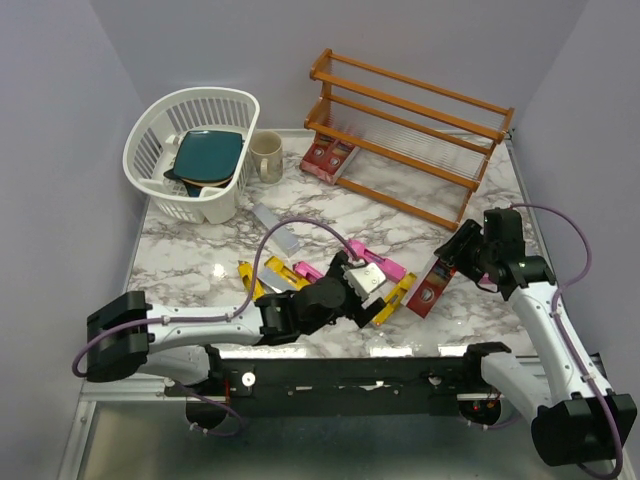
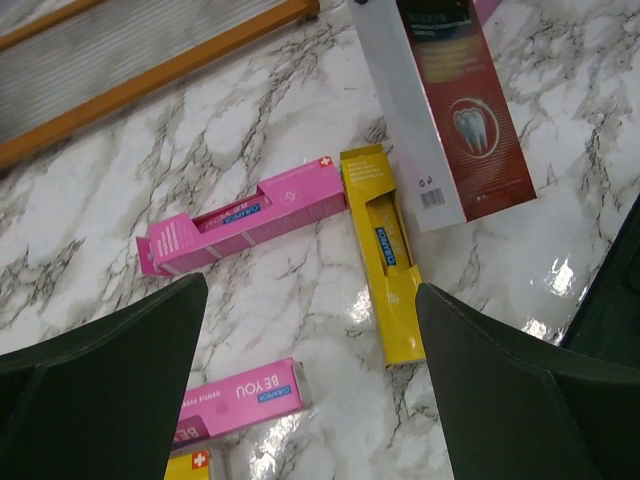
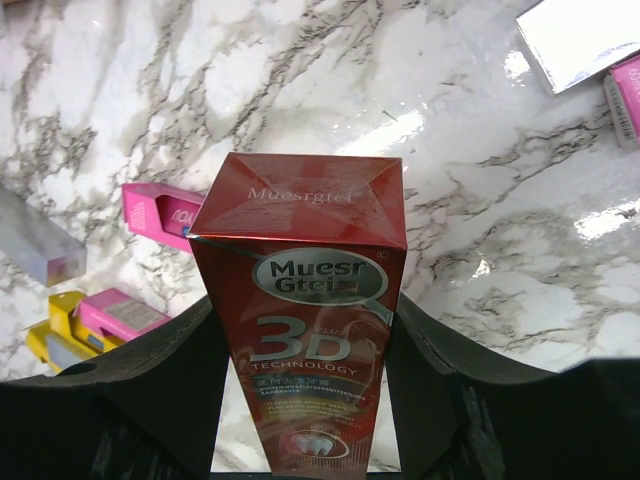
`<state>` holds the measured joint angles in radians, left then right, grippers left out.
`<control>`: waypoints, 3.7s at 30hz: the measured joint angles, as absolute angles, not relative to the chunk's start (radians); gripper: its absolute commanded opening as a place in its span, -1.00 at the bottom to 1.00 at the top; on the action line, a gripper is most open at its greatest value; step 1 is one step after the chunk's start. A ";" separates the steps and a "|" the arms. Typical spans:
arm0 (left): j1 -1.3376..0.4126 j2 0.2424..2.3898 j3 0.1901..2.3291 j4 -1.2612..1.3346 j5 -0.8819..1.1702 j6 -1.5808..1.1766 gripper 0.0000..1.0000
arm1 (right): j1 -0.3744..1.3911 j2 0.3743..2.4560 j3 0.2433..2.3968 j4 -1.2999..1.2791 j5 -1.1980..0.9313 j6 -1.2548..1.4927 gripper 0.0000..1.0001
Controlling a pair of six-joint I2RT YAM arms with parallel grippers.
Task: Place and organize the toothpastes onto the shelf
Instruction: Pick up the toothpaste from the center of the board, then place the toothpaste on the shelf.
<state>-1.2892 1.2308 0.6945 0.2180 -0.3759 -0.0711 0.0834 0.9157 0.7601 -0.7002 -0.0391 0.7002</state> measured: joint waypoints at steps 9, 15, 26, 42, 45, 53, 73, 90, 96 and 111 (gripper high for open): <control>-1.401 1.454 0.788 0.434 -0.443 0.081 0.98 | 0.083 0.888 0.770 -0.707 -0.113 0.742 -0.24; -1.485 1.570 0.854 0.500 -0.494 0.120 0.98 | 0.083 0.887 0.770 -0.707 -0.145 0.759 -0.24; -1.501 1.694 0.973 0.472 -0.722 0.056 0.98 | 0.083 0.873 0.770 -0.706 -0.155 0.772 -0.22; -1.533 1.866 1.155 0.265 -0.871 -0.054 0.84 | 0.083 0.873 0.767 -0.704 -0.172 0.788 -0.22; -1.533 1.887 1.185 0.221 -0.902 -0.070 0.69 | 0.083 0.872 0.766 -0.702 -0.178 0.792 -0.22; -1.533 1.905 1.216 0.156 -0.939 -0.099 0.24 | 0.083 0.858 0.751 -0.692 -0.183 0.804 -0.16; -1.476 1.777 1.135 0.066 -0.823 -0.211 -0.07 | 0.083 0.793 0.731 -0.615 -0.254 0.755 1.00; -1.116 1.575 1.026 0.057 -0.524 -0.254 -0.07 | 0.083 0.461 0.798 -0.588 -0.058 0.536 1.00; -0.966 1.643 1.135 0.013 -0.401 -0.238 -0.07 | 0.104 0.379 0.770 -0.588 0.057 0.496 1.00; -0.732 1.975 1.465 -0.025 -0.221 -0.200 -0.07 | 0.205 0.175 0.728 -0.591 0.278 0.434 1.00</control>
<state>-0.7319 1.9747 1.4654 -0.0250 -0.2214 -0.2005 0.2054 0.1745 0.7280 -0.5911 0.2779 0.4343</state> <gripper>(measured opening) 0.628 0.998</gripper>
